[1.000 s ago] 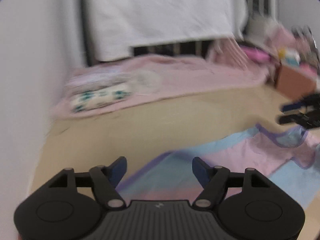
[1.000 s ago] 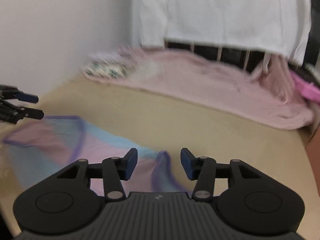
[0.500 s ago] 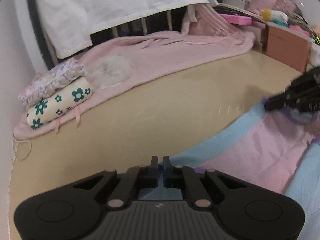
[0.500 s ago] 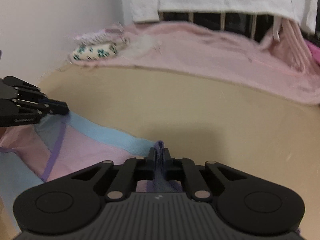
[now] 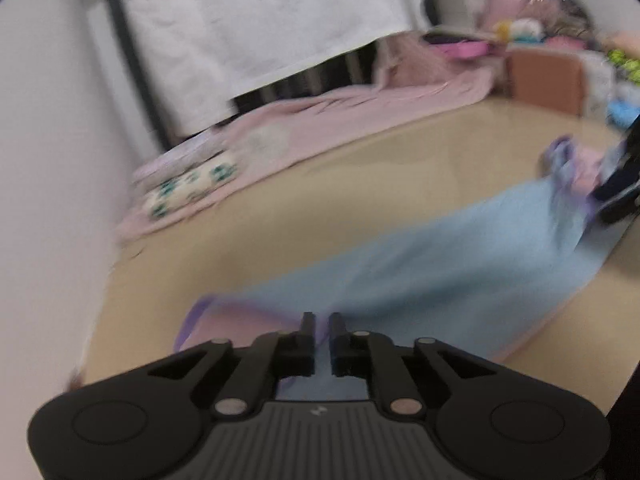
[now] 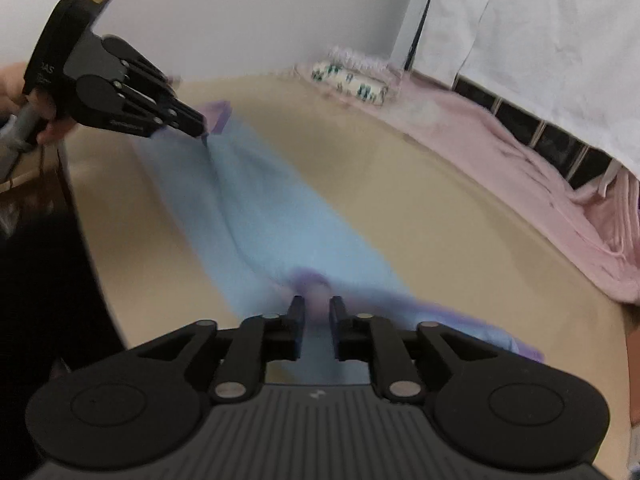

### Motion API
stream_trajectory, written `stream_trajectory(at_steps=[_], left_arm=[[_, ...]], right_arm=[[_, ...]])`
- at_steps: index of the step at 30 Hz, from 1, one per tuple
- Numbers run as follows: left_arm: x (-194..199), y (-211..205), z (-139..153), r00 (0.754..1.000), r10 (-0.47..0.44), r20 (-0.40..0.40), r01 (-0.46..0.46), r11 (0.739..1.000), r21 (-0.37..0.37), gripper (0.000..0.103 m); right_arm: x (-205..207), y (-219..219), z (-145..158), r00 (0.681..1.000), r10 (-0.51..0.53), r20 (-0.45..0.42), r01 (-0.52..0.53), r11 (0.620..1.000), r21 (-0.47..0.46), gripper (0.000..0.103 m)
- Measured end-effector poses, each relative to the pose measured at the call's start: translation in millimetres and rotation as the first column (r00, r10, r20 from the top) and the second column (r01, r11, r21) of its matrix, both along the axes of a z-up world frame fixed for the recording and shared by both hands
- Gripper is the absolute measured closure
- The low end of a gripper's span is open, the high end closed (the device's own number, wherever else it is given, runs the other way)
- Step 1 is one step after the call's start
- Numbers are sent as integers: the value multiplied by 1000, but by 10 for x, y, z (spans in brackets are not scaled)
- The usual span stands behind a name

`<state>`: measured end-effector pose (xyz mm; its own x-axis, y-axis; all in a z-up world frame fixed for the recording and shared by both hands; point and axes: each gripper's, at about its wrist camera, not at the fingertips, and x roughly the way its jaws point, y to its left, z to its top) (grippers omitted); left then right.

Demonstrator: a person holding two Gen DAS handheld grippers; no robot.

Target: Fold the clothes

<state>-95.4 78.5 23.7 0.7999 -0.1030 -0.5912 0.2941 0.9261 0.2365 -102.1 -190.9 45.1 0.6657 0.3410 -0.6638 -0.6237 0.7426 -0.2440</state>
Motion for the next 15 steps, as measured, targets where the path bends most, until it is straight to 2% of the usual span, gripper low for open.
stream_trajectory(at_steps=[2, 3, 5, 7, 8, 10, 11, 13, 15], left_arm=[[-40, 115, 8, 998, 65, -12, -66, 996, -67, 60], [-5, 179, 35, 995, 94, -35, -98, 988, -123, 56], [136, 284, 98, 987, 136, -88, -153, 960, -236, 55], [293, 309, 106, 981, 157, -116, -185, 939, -289, 54], [370, 299, 90, 977, 168, -131, -200, 934, -297, 54], [434, 252, 70, 973, 186, -135, -218, 929, -298, 55], [423, 221, 64, 976, 183, -115, -210, 932, -294, 55], [366, 138, 21, 980, 188, -58, -196, 952, -235, 55], [322, 74, -60, 982, 187, -32, -190, 966, -173, 55]], right_arm=[[-38, -58, 89, 999, -40, 22, 38, 998, 59, 65], [-26, -84, 138, 999, -47, 22, 44, 993, 106, 65], [24, -66, 165, 998, -57, 15, 54, 985, 161, 65], [79, 16, 115, 998, -63, 17, 59, 983, 172, 65], [108, 64, 63, 998, -54, 13, 51, 983, 174, 65], [151, 142, -54, 998, -55, -10, 56, 986, 155, 76], [138, 158, -103, 997, -73, -7, 73, 988, 134, 94], [98, 83, -164, 990, -138, 6, 136, 984, 114, 96], [52, -91, -187, 974, -224, -15, 224, 962, 153, 96]])
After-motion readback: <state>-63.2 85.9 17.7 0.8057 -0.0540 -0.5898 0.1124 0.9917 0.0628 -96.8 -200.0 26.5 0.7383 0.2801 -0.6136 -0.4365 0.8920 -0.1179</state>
